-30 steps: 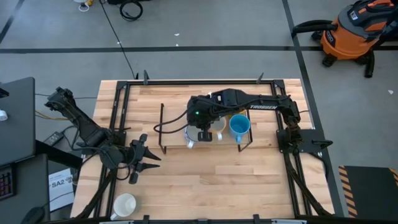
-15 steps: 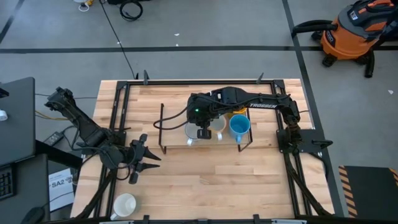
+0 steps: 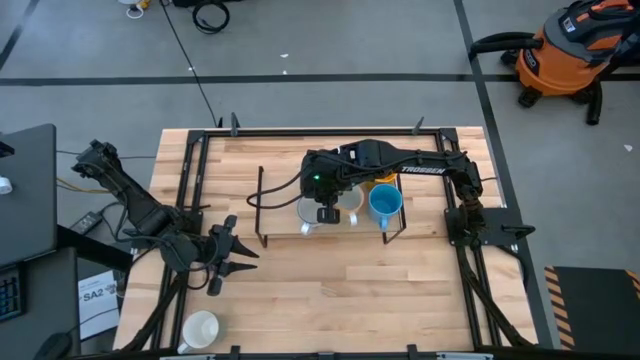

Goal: Place coffee mugs
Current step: Put the blue patterned mug on the shelf, then adjust the blue patterned mugs on the shelf

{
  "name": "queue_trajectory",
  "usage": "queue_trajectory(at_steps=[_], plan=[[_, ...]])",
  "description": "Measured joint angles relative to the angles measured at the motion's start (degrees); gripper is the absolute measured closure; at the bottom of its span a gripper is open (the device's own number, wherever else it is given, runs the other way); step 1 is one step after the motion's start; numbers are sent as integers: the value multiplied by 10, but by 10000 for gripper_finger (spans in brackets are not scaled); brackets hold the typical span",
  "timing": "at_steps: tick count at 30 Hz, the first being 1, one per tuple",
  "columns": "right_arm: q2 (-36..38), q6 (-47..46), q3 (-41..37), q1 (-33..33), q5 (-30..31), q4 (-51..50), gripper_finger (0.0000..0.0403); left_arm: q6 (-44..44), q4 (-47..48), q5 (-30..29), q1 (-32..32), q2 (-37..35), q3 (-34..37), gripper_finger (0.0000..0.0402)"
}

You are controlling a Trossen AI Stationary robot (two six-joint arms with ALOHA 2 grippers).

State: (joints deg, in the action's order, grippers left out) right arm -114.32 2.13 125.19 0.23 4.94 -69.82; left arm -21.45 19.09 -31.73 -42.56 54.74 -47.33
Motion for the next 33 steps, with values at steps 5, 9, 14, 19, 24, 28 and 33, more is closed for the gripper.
queue_trajectory(at_steps=[5,9,14,19,24,28,33], plan=[[0,0,0,0,-8,0,347,0,0,0,0,0,0,285],[0,0,0,0,-16,1,323,0,0,0,0,0,0,285],[0,0,0,0,-16,8,295,0,0,0,0,0,0,285],[0,16,0,0,-16,13,289,0,0,0,0,0,0,285],[0,26,0,0,-16,12,290,0,0,0,0,0,0,285],[0,26,0,0,-15,12,290,0,0,0,0,0,0,285],[0,26,0,0,-15,12,290,0,0,0,0,0,0,285]])
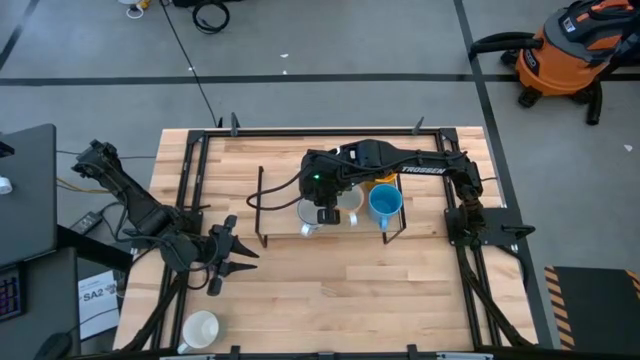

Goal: Place coffee mugs
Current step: Adjust the blue patterned mugs on the shelf

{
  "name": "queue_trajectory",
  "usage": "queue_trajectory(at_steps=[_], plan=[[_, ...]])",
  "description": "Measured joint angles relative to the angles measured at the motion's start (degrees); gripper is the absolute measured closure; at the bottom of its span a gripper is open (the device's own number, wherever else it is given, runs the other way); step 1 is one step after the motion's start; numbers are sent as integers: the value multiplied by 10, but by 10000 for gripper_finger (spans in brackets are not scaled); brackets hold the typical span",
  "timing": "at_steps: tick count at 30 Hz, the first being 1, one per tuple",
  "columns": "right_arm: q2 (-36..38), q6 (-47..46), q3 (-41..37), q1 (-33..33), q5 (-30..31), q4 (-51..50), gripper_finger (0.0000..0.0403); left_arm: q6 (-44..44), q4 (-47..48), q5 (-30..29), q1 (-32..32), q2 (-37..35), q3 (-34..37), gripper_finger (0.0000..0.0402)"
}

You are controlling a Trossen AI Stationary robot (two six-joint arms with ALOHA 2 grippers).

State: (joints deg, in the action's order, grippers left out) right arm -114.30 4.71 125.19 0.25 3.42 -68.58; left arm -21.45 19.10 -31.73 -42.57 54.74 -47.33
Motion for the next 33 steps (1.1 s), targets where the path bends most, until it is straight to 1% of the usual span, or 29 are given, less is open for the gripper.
queue_trajectory(at_steps=[10,13,19,22,29,33], plan=[[1,0,0,0,0,0,289,0,0,0,0,0,0,285],[1,0,0,0,0,0,277,0,0,0,0,0,0,285],[1,0,0,0,0,0,236,0,0,0,0,0,0,285],[1,0,1,0,0,-1,223,0,0,0,0,0,0,285],[5,0,1,1,0,-1,218,0,0,0,0,0,0,285],[8,0,21,1,0,-8,217,0,0,0,0,0,0,285]])
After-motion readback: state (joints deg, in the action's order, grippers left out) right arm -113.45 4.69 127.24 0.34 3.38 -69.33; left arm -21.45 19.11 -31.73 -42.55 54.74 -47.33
